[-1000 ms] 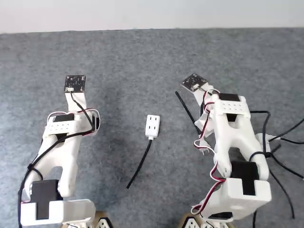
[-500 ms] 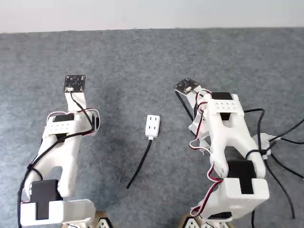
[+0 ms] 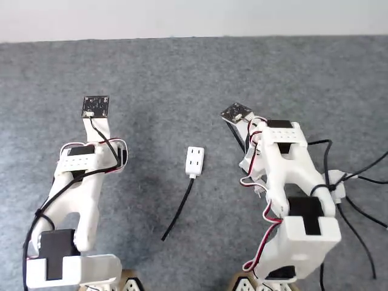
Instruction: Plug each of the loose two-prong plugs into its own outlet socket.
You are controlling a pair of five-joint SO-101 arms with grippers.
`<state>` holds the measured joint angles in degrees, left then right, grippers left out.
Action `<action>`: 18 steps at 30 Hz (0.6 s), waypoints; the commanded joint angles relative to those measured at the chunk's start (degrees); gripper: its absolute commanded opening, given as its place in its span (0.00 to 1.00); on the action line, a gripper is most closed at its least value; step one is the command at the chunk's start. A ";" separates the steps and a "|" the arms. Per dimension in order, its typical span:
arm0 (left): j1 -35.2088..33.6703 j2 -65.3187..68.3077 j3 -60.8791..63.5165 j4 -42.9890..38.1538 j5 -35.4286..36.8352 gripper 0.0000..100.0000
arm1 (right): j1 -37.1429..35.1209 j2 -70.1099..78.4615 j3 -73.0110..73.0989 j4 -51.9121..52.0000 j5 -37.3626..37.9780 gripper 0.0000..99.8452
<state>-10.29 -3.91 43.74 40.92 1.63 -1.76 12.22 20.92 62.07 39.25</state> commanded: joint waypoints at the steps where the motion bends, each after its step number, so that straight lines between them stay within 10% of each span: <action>1: -0.35 -1.76 -0.40 -1.14 -0.70 0.16 | -0.57 0.31 -2.20 -1.80 0.18 0.11; 18: -0.35 -1.85 -0.40 -1.14 -0.70 0.16 | 1.19 0.22 -2.46 -2.59 0.53 0.01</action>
<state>-10.46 -3.91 43.74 40.92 1.63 -1.58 13.19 20.92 59.96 39.16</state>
